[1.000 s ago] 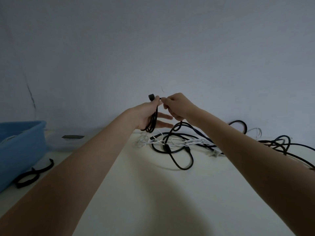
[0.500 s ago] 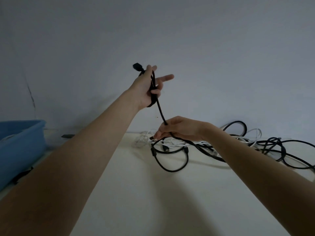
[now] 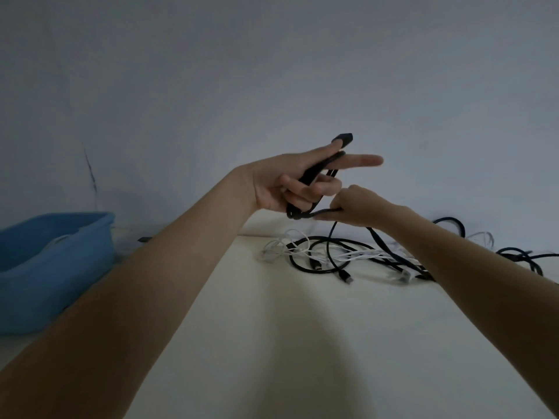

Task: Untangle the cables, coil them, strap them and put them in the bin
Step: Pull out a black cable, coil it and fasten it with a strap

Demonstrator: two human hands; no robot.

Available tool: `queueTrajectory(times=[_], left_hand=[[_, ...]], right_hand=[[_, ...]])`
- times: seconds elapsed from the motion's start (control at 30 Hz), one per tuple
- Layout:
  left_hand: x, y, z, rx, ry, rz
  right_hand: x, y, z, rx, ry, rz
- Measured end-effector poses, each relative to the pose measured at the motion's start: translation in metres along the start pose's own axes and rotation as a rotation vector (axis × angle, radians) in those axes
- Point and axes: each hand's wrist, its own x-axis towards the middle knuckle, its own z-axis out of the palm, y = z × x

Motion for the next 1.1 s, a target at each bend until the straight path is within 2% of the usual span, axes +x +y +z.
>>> queueTrajectory(times=[0.1, 0.23, 0.33, 0.5, 0.63, 0.77, 0.83, 0.97, 1.1], left_hand=[[-0.003, 0.000, -0.001, -0.010, 0.054, -0.049], [0.001, -0.017, -0.006, 0.042, 0.165, -0.253], [0.011, -0.033, -0.010, 0.141, 0.269, -0.381], [0.024, -0.053, -0.021, 0.097, 0.445, -0.511], [0.024, -0.067, -0.039, -0.030, 0.735, -0.447], [0.019, -0.074, -0.053, -0.098, 0.934, -0.367], [0.020, -0.070, -0.054, -0.156, 1.012, -0.314], [0.032, -0.059, -0.055, -0.258, 1.069, -0.150], [0.043, -0.042, -0.050, -0.229, 0.994, -0.028]], right_hand=[[0.008, -0.008, 0.010, 0.048, -0.045, 0.038], [0.016, -0.014, -0.006, 0.012, -0.032, 0.087], [0.014, -0.011, -0.023, 0.115, -0.055, 0.134], [0.004, -0.008, -0.029, 0.257, -0.090, 0.091], [0.001, -0.004, -0.036, 0.204, -0.067, 0.051], [-0.002, 0.013, -0.044, 0.297, 0.170, 0.096], [-0.003, 0.016, -0.042, 0.379, 0.211, 0.094], [-0.007, 0.010, -0.043, 0.564, 0.240, 0.058], [-0.010, 0.005, -0.047, 0.610, 0.241, -0.056]])
